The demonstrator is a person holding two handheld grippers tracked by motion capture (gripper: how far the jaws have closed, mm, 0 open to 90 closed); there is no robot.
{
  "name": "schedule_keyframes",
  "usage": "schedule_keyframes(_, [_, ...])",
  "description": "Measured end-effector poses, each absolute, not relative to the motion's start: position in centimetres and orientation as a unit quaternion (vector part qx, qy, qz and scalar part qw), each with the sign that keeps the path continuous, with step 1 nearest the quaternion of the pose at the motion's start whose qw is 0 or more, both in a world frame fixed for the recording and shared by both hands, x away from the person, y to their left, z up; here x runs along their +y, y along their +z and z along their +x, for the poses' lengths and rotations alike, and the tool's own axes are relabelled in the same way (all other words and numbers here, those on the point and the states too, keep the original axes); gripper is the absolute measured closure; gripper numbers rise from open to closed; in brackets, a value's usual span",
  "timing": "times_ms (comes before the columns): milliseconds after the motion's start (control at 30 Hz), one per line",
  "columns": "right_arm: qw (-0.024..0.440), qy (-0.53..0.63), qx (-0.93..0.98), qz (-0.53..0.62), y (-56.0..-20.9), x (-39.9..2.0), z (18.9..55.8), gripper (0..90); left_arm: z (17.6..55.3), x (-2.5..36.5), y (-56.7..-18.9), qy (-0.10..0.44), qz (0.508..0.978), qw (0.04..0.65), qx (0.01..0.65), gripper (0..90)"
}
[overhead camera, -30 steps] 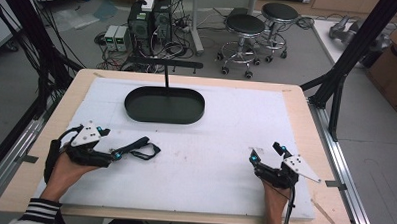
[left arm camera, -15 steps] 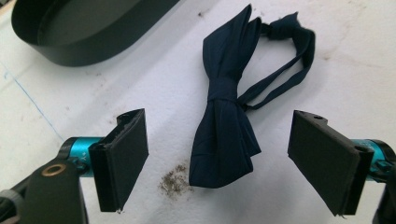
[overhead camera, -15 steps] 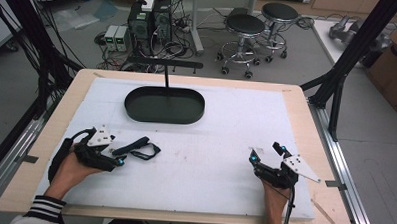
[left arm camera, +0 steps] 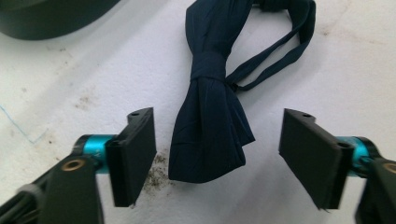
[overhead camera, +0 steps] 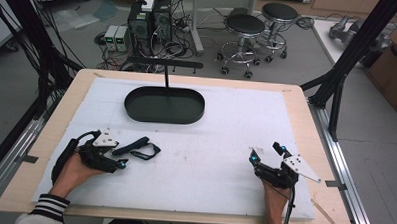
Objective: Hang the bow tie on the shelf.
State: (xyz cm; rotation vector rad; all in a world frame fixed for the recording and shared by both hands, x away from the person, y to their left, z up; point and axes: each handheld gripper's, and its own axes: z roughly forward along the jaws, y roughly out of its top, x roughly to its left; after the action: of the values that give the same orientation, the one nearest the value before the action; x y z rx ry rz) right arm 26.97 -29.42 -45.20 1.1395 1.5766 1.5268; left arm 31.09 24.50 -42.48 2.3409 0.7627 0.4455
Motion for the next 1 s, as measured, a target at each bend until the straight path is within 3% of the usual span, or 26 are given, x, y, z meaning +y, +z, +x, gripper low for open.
schedule_keyframes(700, [0.331, 0.583, 0.602, 0.434, -45.21, -29.4, 26.98, 10.1, 31.54, 24.73, -42.62, 0.166, 0.874, 0.334, 0.311, 77.5])
schedule_keyframes(1000, [0.331, 0.583, 0.602, 0.434, -45.21, -29.4, 26.97, 10.1, 31.43, 24.96, -42.49, 0.166, 0.865, 0.348, 0.322, 79.0])
